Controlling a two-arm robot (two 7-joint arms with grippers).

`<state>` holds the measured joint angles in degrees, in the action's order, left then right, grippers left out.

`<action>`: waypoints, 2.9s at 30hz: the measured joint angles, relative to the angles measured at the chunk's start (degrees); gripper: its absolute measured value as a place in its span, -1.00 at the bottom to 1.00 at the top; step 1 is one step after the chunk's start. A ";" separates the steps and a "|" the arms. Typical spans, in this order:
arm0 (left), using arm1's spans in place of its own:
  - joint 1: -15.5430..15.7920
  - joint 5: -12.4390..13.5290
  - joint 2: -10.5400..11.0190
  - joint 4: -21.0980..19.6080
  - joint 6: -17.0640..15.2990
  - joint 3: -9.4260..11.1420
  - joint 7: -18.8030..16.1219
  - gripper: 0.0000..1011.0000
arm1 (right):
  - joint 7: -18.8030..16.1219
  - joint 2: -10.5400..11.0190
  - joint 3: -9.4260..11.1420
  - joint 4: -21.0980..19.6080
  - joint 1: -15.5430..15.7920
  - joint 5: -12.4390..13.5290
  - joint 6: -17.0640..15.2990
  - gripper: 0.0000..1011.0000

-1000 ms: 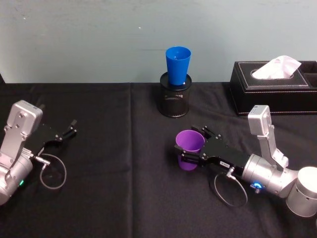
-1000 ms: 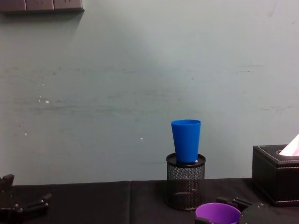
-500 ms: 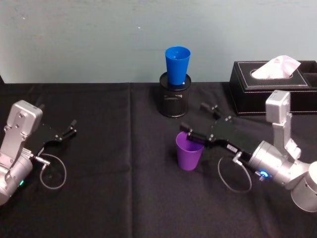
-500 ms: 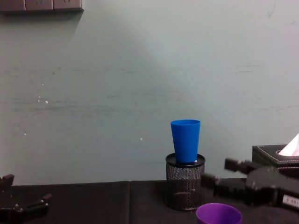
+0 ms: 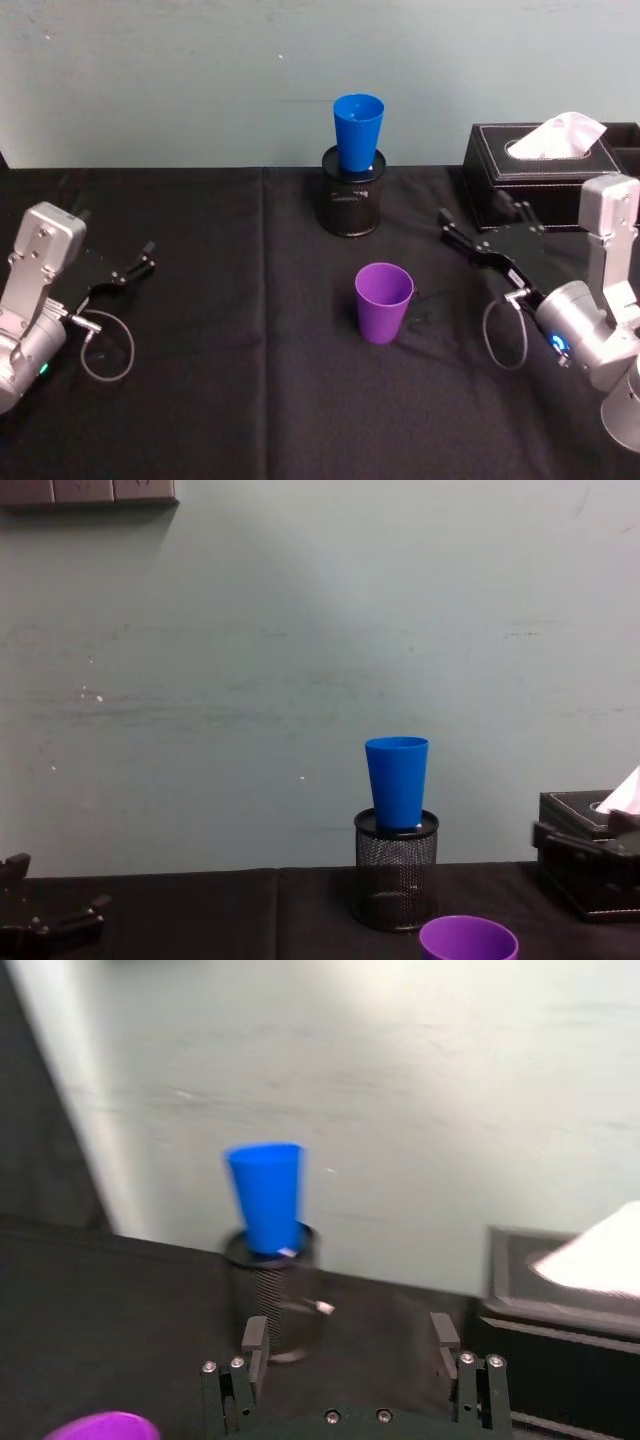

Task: Pick up one cup with a gripper and tap it against the other cup.

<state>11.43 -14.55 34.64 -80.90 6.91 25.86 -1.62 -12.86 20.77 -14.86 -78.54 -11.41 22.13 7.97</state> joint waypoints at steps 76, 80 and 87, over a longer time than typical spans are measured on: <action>0.00 0.00 0.00 0.00 0.00 0.00 0.00 0.98 | 10.33 -2.66 3.34 0.83 2.13 -5.61 -4.46 0.98; 0.00 0.00 0.00 0.00 0.00 0.00 0.00 0.98 | 10.33 -2.65 3.34 0.83 2.13 -5.61 -4.46 0.98; 0.00 0.00 0.00 0.00 0.00 0.00 0.00 0.98 | 10.33 -2.66 3.34 0.83 2.13 -5.61 -4.46 0.98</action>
<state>11.43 -14.55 34.65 -80.90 6.91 25.86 -1.62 -2.54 18.11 -11.52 -77.71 -9.28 16.52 3.52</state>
